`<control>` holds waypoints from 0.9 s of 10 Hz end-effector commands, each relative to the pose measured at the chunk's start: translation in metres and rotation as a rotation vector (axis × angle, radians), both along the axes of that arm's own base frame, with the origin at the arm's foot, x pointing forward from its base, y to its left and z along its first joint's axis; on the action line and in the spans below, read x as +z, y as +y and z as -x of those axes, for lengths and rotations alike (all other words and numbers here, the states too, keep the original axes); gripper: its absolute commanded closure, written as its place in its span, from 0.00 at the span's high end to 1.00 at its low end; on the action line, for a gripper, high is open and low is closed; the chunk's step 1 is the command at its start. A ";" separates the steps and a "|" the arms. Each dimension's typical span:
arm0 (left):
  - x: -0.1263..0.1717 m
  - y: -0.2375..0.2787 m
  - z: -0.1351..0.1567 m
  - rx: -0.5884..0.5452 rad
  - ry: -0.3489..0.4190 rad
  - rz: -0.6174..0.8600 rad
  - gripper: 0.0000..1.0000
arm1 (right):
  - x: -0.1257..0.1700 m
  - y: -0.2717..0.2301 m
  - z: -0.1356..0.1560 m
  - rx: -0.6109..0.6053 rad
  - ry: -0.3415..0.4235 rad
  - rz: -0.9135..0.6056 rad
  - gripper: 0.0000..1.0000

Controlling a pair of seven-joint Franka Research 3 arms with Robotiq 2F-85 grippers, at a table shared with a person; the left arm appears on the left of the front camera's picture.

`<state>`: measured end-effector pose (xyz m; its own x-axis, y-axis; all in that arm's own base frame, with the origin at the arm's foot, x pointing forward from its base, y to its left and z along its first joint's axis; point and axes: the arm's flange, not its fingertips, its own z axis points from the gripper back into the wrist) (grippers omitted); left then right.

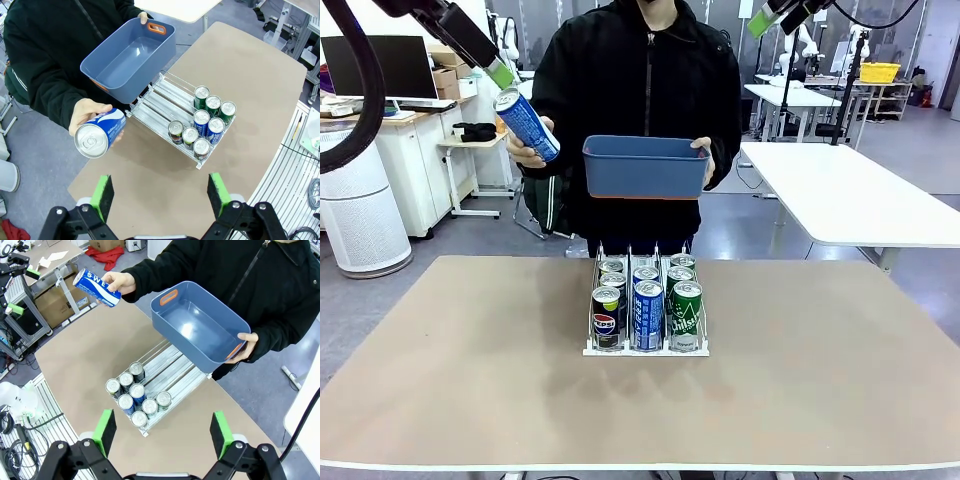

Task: Fill the beverage cans into the dispenser.
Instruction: Pick up the Ionic drink handed by the human.

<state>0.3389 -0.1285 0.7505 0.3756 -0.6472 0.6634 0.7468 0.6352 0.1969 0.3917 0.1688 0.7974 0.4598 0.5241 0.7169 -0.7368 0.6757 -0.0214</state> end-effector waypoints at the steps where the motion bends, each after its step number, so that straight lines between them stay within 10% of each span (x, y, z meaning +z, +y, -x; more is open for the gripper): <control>1: 0.000 0.001 0.000 0.003 0.002 0.005 1.00 | 0.001 -0.001 0.001 -0.001 -0.002 -0.001 1.00; 9: 0.005 0.008 -0.023 0.149 -0.025 -0.049 1.00 | 0.001 -0.001 0.001 -0.001 -0.002 -0.001 1.00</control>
